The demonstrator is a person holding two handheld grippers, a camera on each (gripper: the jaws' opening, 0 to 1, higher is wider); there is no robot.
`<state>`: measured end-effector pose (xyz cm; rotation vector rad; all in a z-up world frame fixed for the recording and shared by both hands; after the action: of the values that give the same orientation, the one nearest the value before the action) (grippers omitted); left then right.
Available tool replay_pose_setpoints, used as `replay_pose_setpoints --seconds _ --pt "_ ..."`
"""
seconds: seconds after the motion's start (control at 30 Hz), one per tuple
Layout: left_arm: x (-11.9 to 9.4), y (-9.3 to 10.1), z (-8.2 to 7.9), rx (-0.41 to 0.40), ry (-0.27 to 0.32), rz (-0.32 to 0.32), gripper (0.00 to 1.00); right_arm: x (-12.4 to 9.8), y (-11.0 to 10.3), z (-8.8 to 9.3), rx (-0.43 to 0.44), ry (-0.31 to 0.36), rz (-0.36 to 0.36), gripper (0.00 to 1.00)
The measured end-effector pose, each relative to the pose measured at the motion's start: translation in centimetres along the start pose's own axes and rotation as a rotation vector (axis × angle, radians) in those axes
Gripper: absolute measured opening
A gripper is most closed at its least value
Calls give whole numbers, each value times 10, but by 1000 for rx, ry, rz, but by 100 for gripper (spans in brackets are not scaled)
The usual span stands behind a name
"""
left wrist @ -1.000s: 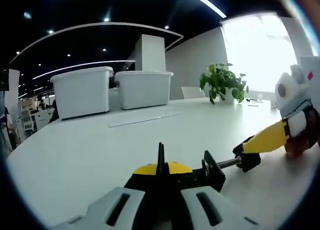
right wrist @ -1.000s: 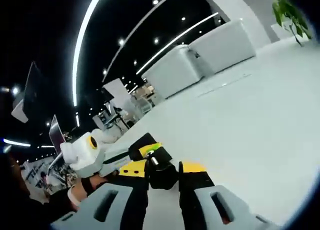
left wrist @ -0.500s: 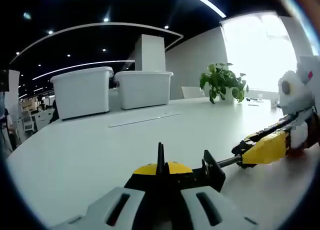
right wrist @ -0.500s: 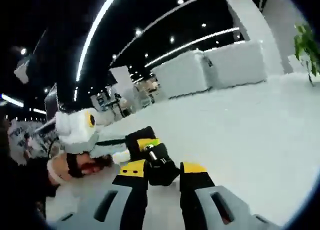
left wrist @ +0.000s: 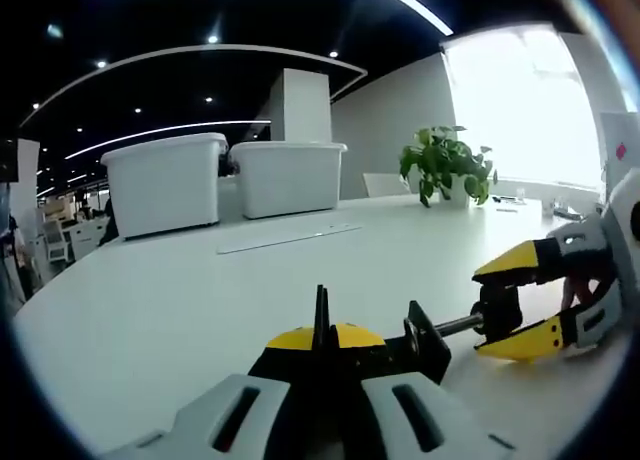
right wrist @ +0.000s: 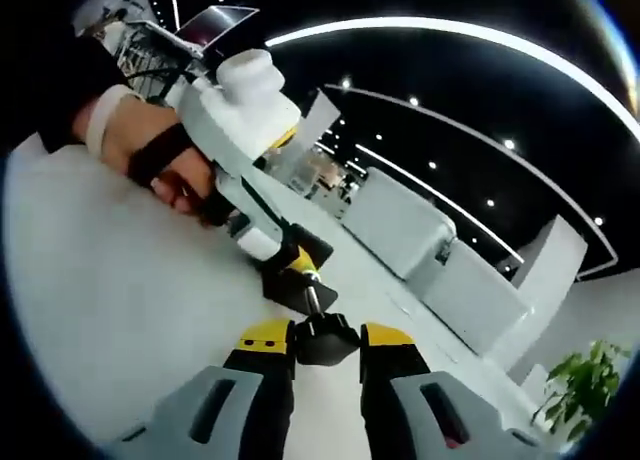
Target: Clamp the fixed fixture on the desktop, loosen the retaining clip, secure it to the edge of the desk, and tighten the retaining clip.
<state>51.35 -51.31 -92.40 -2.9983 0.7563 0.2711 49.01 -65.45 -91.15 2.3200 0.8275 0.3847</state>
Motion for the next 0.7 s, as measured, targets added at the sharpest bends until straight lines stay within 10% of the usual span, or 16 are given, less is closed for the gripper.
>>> replay_pose_setpoints --seconds 0.13,0.47,0.7 --pt "0 0 0 -1 0 -1 4 4 4 4 42 -5 -10 25" --pt "0 1 0 -1 0 1 4 5 21 12 1048 -331 -101 38" --pt "-1 1 0 1 0 2 4 5 21 29 1342 -464 -128 26"
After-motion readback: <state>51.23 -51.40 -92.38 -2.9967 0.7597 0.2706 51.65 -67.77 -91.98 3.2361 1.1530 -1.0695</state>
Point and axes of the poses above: the point that each gripper's makers call its tool centre point, and the gripper's own axes: x roughly forward along the fingers, y roughly to its right, z roughly out of its underside, the point moved 7 cm from there along -x, roughly backward along the fingers, and after that the axes turned 13 degrees about z, right-handed, at the moved point
